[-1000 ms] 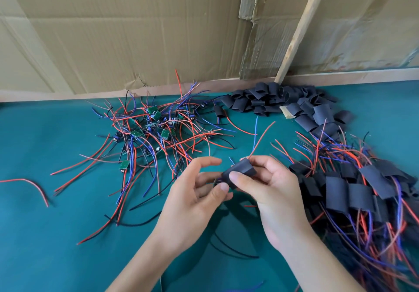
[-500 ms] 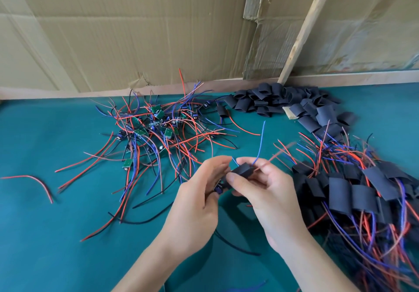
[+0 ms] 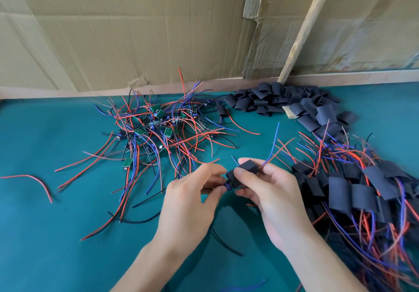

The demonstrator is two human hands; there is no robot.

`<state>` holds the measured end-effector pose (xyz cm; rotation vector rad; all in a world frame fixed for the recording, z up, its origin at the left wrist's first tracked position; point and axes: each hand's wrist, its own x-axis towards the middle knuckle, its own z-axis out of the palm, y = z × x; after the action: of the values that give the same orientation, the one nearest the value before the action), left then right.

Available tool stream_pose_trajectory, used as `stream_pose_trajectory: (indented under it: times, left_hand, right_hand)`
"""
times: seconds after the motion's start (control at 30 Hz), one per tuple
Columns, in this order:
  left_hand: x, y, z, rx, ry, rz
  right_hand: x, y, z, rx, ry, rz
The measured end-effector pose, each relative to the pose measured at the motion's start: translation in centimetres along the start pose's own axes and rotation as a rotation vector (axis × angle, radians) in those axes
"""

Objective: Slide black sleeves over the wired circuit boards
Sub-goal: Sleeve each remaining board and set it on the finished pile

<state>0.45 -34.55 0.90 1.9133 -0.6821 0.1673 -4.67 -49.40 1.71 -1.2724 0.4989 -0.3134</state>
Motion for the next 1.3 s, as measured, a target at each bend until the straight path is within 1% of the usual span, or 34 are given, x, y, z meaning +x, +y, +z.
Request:
stream_pose_trajectory:
  times: [0.07, 0.13, 0.2, 0.23, 0.33, 0.43, 0.5, 0.6, 0.67, 0.7, 0.77, 0.83, 0.87, 0.93, 0.97, 1.0, 1.07, 1.2, 1.3]
  left_hand:
    - [0.0, 0.0, 0.0, 0.019, -0.006, 0.001]
    - [0.0, 0.0, 0.1, -0.001, 0.004, -0.016]
    - [0.0, 0.0, 0.2, -0.013, 0.036, -0.014]
    - [-0.1, -0.1, 0.1, -0.008, 0.056, -0.004]
    - [0.1, -0.3, -0.1, 0.059, 0.096, 0.072]
    - [0.2, 0.0, -0.1, 0.097, 0.091, 0.127]
    - [0.3, 0.1, -0.1, 0.028, 0.058, 0.088]
    - [0.3, 0.5, -0.3, -0.180, -0.118, -0.013]
    - [0.1, 0.8, -0.3, -0.300, -0.225, -0.057]
    - [0.0, 0.9, -0.3, -0.341, -0.251, -0.089]
    - [-0.1, 0.8, -0.1, -0.316, -0.265, -0.139]
    - [0.0, 0.4, 0.1, -0.194, -0.260, -0.129]
    - [0.1, 0.2, 0.1, -0.136, -0.259, -0.118]
    - [0.2, 0.0, 0.1, -0.085, -0.271, -0.111]
    - [0.1, 0.0, 0.1, -0.074, -0.282, -0.111]
    - [0.1, 0.1, 0.1, -0.061, -0.289, -0.103]
    - [0.1, 0.1, 0.2, -0.035, -0.291, -0.083]
    - [0.3, 0.0, 0.2, -0.030, -0.304, -0.107]
    - [0.4, -0.1, 0.1, -0.045, -0.319, -0.125]
  right_hand:
    - [-0.1, 0.0, 0.0, -0.013, -0.016, 0.005]
    - [-0.1, 0.0, -0.3, -0.049, -0.024, -0.041]
    - [-0.1, -0.1, -0.5, -0.083, -0.039, -0.069]
    - [-0.1, -0.1, -0.5, -0.075, -0.055, -0.053]
    - [-0.3, -0.1, -0.1, 0.023, -0.150, 0.029]
    - [-0.7, -0.1, 0.5, 0.002, -0.210, 0.017]
    - [-0.9, -0.4, 0.7, 0.030, -0.201, 0.025]
    - [-0.8, -1.4, 0.3, 0.025, -0.164, 0.005]
    - [-0.8, -2.7, -0.3, -0.090, -0.100, -0.072]
    - [-0.7, -3.5, -1.0, -0.167, -0.053, -0.112]
    - [-0.8, -5.8, -3.3, -0.369, 0.040, -0.178]
    - [-1.0, -8.5, -6.2, -0.704, 0.069, -0.240]
    - [-1.2, -9.7, -7.6, -0.946, 0.074, -0.258]
    - [-1.6, -12.0, -9.4, -1.412, 0.088, -0.218]
    - [-1.6, -12.9, -9.7, -1.552, 0.081, -0.191]
    - [-1.4, -13.8, -9.7, -1.610, 0.057, -0.176]
    - [-0.1, -15.6, -9.5, -1.615, 0.032, -0.188]
    - [6.5, -18.1, -9.3, -1.644, 0.080, -0.335]
    - [12.8, -17.0, -7.8, -1.767, -0.013, -0.297]
